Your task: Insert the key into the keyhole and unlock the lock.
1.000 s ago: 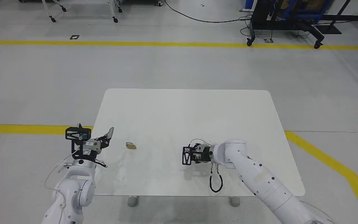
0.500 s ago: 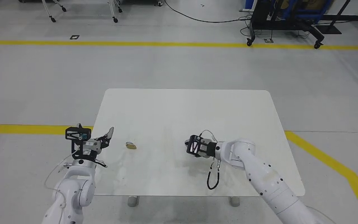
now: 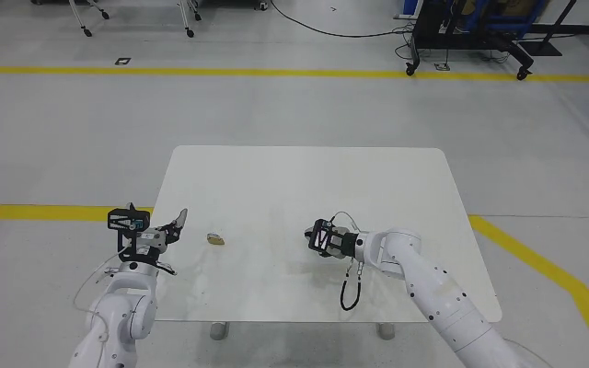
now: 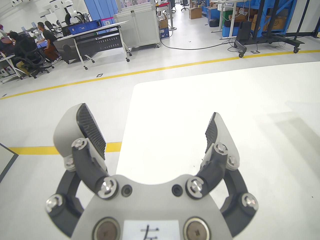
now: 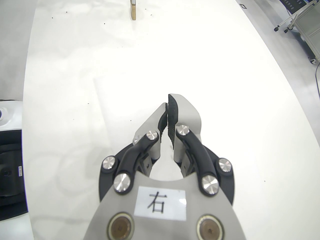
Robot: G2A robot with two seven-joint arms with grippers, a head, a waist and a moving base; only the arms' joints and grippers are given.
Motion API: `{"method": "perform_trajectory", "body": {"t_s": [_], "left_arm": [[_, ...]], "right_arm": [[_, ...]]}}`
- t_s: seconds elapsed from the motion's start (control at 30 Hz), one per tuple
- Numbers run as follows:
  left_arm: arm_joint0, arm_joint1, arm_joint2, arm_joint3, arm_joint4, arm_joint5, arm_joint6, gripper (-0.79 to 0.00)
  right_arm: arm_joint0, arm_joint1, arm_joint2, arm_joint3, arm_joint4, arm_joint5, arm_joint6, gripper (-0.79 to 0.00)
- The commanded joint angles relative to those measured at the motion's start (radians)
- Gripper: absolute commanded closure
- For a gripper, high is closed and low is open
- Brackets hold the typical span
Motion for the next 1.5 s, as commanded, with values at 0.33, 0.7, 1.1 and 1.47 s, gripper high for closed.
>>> {"method": "perform_trajectory", "body": {"t_s": [0.33, 0.7, 1.1, 1.47], "left_arm": [[-0.259, -0.004, 0.231, -0.029, 0.115, -0.21, -0.403, -0.785], [-0.498, -0.047, 0.465, 0.19, 0.121, -0.263, -0.564, -0.785], [-0.583, -0.083, 0.595, 0.305, -0.008, -0.317, -0.634, -0.785], [-0.641, -0.114, 0.674, 0.446, -0.026, -0.263, -0.611, -0.785]], "right_arm": [[0.0, 0.0, 0.0, 0.0, 0.0, 0.0, 0.0, 0.0], [0.0, 0.0, 0.0, 0.0, 0.0, 0.0, 0.0, 0.0], [0.0, 0.0, 0.0, 0.0, 0.0, 0.0, 0.0, 0.0], [0.0, 0.0, 0.0, 0.0, 0.0, 0.0, 0.0, 0.0]]}}
